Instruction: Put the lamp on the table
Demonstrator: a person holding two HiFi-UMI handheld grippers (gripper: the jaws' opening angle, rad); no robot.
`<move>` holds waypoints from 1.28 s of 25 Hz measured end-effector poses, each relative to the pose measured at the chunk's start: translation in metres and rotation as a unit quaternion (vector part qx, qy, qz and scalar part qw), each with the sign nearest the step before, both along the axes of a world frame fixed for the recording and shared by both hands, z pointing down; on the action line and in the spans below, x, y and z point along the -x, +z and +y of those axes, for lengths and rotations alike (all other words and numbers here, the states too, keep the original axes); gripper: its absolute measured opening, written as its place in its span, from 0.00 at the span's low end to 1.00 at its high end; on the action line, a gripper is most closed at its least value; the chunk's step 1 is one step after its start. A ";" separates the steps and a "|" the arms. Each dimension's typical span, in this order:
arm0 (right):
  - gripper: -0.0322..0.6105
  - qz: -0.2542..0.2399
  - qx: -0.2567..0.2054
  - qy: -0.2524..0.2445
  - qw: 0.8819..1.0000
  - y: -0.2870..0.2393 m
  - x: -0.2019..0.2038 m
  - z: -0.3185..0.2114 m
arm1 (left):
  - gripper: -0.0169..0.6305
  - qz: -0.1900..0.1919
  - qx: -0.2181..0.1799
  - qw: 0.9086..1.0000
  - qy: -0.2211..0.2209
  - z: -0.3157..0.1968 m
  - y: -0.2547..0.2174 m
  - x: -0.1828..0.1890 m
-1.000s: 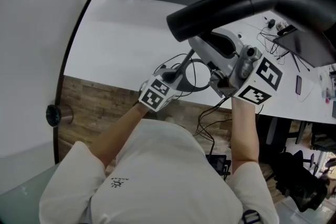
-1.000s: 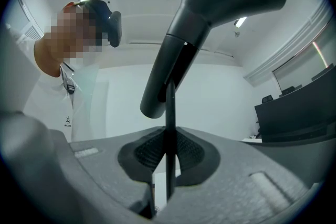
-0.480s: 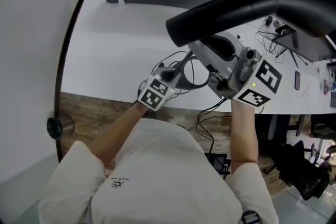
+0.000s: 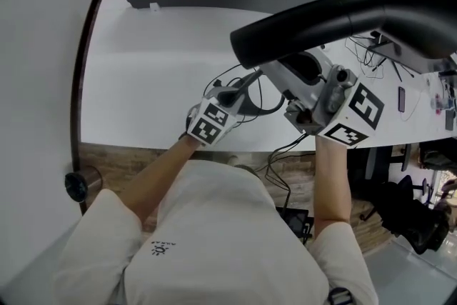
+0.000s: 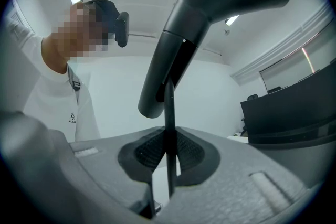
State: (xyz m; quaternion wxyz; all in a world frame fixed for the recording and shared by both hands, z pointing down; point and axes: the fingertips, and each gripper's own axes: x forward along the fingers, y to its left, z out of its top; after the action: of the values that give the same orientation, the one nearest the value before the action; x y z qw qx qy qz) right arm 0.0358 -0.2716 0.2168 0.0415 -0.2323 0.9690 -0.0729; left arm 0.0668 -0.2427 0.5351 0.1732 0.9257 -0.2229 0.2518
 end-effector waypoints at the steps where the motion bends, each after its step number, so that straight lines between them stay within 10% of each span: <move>1: 0.10 0.000 -0.001 0.002 1.000 0.000 -0.001 0.000 | 0.05 0.000 -0.002 1.000 0.003 -0.001 0.001 0.000; 32: 0.11 0.013 0.022 -0.039 0.999 0.051 0.008 -0.030 | 0.05 -0.002 -0.019 0.999 -0.028 -0.049 0.052 0.007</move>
State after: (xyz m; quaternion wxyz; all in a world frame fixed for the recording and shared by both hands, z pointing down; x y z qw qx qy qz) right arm 0.0280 -0.3018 0.2676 0.0209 -0.1961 0.9760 -0.0926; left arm 0.0599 -0.2915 0.5868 0.1623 0.9217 -0.2537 0.2444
